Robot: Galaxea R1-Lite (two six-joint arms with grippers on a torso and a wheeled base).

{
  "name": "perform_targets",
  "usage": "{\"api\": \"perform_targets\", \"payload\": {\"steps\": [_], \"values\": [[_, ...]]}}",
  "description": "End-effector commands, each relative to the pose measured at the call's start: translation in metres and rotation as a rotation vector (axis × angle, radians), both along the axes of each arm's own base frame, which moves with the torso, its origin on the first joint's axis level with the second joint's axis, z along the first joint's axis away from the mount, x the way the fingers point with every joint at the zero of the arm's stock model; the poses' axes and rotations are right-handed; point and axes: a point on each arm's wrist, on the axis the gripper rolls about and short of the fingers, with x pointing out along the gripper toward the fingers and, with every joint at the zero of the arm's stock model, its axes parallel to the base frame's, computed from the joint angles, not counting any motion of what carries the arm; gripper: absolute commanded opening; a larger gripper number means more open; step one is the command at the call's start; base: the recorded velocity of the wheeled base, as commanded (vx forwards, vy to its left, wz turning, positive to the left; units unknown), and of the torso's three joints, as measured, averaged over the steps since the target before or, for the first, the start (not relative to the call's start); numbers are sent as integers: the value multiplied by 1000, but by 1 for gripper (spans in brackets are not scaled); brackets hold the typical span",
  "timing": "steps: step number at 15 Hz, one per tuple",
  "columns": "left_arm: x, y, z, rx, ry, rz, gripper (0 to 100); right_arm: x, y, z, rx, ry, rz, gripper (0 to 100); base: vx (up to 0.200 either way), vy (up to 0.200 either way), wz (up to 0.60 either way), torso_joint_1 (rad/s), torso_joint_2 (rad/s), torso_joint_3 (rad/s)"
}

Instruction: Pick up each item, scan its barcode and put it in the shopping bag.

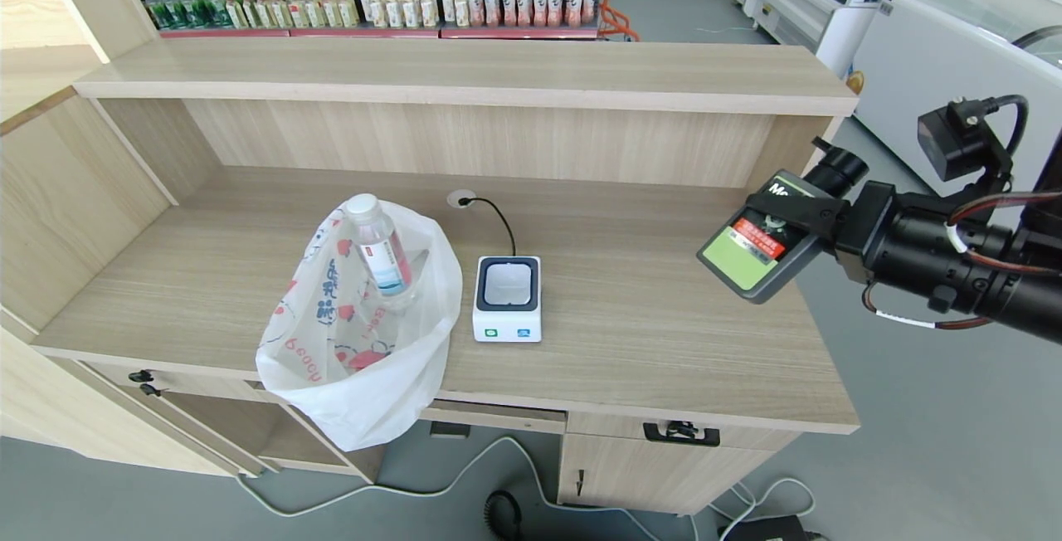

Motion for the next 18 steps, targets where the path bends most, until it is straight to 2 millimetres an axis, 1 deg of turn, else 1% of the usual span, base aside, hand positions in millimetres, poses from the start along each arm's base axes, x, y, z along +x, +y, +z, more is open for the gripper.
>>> {"api": "perform_targets", "payload": {"steps": [1,5,7,10,12,13,14,17,18], "values": [[0,0,0,0,0,0,100,0,2,-1,-5,2,6,0,0,0,0,0,0,0],[0,0,0,-2,0,0,100,-3,-1,3,-29,-37,2,0,0,0,0,0,0,0],[0,0,0,0,0,0,100,-8,-1,4,-62,-71,12,0,0,200,0,2,5,2],[0,0,0,0,0,0,100,-4,0,9,-59,-88,11,0,0,200,0,7,5,2],[0,0,0,0,0,0,100,5,2,18,-53,-113,2,0,0,200,0,7,2,0],[0,0,0,0,0,0,100,11,4,18,-53,-116,-1,0,0,200,0,-2,2,2],[0,0,0,0,0,0,100,19,6,15,-59,-107,-7,0,0,200,0,2,7,2],[0,0,0,0,0,0,100,51,13,6,-106,-101,-124,0,0,200,0,5,-1,2],[0,0,0,3,0,0,100,57,14,4,-109,-97,-127,0,0,200,0,7,2,-2]]}}
